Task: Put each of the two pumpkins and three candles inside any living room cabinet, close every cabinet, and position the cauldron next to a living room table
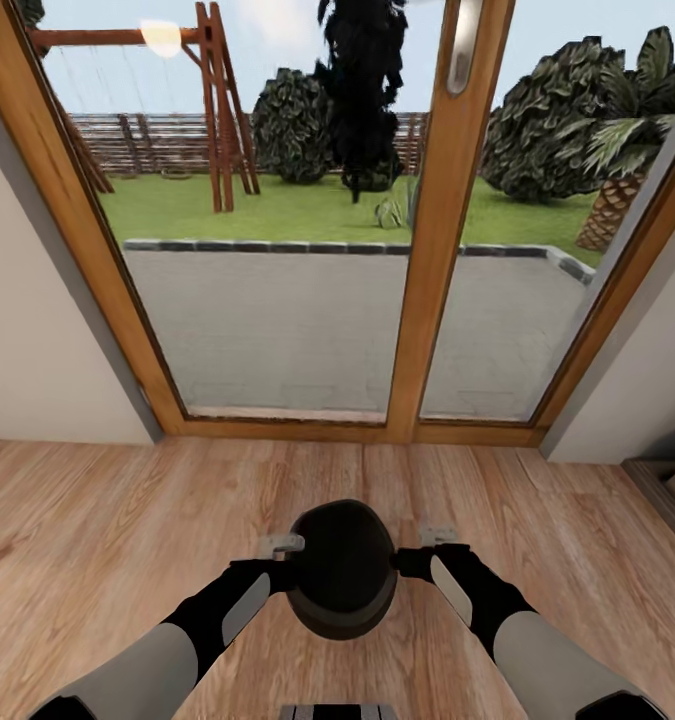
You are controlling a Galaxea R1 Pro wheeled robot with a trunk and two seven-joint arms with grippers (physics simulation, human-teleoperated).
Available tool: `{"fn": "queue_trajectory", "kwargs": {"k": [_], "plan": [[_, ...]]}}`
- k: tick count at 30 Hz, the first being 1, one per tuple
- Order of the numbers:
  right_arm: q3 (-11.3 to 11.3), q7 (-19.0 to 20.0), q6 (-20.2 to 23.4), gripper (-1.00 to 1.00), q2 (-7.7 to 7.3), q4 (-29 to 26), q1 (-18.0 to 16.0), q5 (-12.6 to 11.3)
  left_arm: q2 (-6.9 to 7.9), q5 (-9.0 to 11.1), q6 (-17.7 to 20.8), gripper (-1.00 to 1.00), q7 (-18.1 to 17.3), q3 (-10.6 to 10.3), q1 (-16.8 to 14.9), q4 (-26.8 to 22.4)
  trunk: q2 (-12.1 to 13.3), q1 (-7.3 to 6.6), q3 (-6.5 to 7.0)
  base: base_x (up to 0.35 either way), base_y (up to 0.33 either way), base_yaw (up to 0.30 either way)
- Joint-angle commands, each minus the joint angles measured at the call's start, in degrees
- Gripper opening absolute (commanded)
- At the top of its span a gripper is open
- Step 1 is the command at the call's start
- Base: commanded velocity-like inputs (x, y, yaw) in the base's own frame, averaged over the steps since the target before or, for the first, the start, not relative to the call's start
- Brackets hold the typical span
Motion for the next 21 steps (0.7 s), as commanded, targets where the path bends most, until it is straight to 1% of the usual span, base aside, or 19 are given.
{"fn": "queue_trajectory", "kwargs": {"k": [1, 21], "plan": [[0.0, 0.0, 0.0, 1.00, 0.00, 0.0, 0.0, 0.1, 0.00, 0.0, 0.0, 1.00, 0.0, 0.0, 0.0, 0.0, 0.0, 0.03, -0.23, 0.000, 0.000, 0.000], [0.1, 0.0, 0.0, 1.00, 0.00, 0.1, 0.0, 0.1, 0.00, 0.0, -0.1, 1.00, 0.0, 0.1, 0.0, -0.2, -0.3, 0.55, -4.67, 0.000, 0.000, 0.000]]}}
